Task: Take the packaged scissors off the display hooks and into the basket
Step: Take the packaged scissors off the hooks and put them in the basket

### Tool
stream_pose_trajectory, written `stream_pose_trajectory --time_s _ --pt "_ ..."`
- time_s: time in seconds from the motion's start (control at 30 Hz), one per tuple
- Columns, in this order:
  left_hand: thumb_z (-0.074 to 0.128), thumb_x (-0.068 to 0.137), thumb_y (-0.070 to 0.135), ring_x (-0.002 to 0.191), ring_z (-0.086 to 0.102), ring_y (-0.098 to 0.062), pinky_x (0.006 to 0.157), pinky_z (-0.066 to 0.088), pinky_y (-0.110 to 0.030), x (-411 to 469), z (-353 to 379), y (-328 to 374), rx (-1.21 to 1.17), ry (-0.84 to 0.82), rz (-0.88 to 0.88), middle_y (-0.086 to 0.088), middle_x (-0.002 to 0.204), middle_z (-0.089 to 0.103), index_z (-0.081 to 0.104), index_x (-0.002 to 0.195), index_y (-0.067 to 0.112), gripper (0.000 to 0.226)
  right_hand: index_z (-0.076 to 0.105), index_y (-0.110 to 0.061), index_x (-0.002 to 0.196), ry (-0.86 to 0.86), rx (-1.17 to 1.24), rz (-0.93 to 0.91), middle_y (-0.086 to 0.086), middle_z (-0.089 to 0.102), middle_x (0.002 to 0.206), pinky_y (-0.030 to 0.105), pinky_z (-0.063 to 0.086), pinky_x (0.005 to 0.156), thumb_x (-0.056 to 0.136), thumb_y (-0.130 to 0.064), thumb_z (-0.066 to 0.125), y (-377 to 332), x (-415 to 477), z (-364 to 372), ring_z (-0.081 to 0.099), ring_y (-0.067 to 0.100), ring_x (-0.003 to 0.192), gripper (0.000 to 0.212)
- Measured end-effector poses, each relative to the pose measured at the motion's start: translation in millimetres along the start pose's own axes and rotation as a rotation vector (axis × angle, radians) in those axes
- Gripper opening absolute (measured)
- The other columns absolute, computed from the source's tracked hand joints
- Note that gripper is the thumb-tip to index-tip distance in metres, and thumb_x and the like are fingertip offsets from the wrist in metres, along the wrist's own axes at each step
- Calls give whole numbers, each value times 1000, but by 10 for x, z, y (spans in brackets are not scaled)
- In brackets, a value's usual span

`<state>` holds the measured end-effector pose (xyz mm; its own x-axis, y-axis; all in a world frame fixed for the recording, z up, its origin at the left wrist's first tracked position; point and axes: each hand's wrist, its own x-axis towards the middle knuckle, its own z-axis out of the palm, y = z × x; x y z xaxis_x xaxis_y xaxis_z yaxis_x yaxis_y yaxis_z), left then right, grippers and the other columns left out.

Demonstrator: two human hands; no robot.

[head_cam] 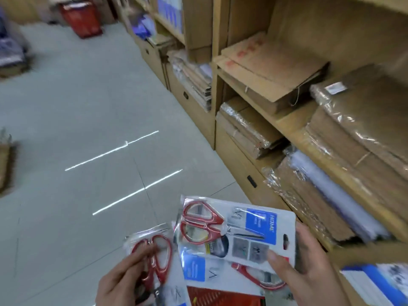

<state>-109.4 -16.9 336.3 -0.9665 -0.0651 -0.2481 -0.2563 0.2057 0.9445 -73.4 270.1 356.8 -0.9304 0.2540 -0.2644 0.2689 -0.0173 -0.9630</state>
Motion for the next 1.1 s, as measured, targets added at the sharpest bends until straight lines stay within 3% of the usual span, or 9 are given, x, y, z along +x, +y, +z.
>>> stream_pose_trajectory --time_s 0.07,0.2,0.3,0.43,0.53,0.73,0.87,1.0,1.1 --pt "72 85 7 95 66 5 77 53 -9 -37 -76 214 182 -104 186 16 105 75 79 83 39 32 65 -45 111 89 5 -42 -1 76 103 25 59 74 38 -73 84 -221 -176 -105 72 16 95 80" --pt "83 78 6 93 59 16 78 45 0 -178 -17 526 247 -100 118 15 97 71 73 104 48 50 72 -32 105 287 136 -149 0 78 97 13 54 70 47 -54 88 -639 -598 -287 72 6 83 65" --pt "72 89 21 85 67 4 82 55 -16 -365 103 862 167 -8 216 18 90 72 78 91 45 25 70 -24 106 423 203 -172 3 78 90 11 53 66 54 -42 87 -870 -994 -305 70 6 74 58" --pt "71 85 35 41 52 1 45 39 -6 -703 439 1450 1 -221 47 -1 52 63 72 51 17 39 67 -24 98 510 256 -223 0 74 70 5 46 58 65 -6 84 -1092 -1439 -129 63 3 57 41" --pt "82 79 25 35 47 0 39 35 -8 -1028 714 1778 -68 -347 16 2 43 58 66 52 8 36 65 -18 90 599 273 -202 -4 69 60 6 44 53 69 29 67 -1160 -1772 -60 59 2 49 51" --pt "80 52 35 68 69 -25 67 51 -34 -1567 1026 2138 -157 -550 0 -11 75 76 79 74 19 27 70 -21 95 596 271 -70 1 74 73 14 51 52 61 15 83 -1325 -2433 -308 66 9 59 51" --pt "79 58 32 77 74 -33 65 59 -37 -1929 1198 2312 -127 -660 64 -13 82 77 76 86 7 37 65 -54 97 583 69 -121 -21 70 101 20 55 78 39 -56 91 -1356 -2930 -873 66 -2 96 64" --pt "76 71 18 73 75 -20 56 56 -24 -2467 1503 2489 -104 -867 149 -8 84 78 76 87 8 19 51 -61 123 335 -96 -64 -32 63 120 30 49 96 70 -47 83 -1477 -3346 -1452 60 -5 114 64" --pt "73 72 30 81 76 -19 69 60 -34 -2987 1827 2520 -105 -941 231 0 87 78 78 87 21 18 55 -50 124 303 8 -32 -21 70 116 22 53 84 77 -21 83 -1482 -3648 -1691 67 3 107 61"
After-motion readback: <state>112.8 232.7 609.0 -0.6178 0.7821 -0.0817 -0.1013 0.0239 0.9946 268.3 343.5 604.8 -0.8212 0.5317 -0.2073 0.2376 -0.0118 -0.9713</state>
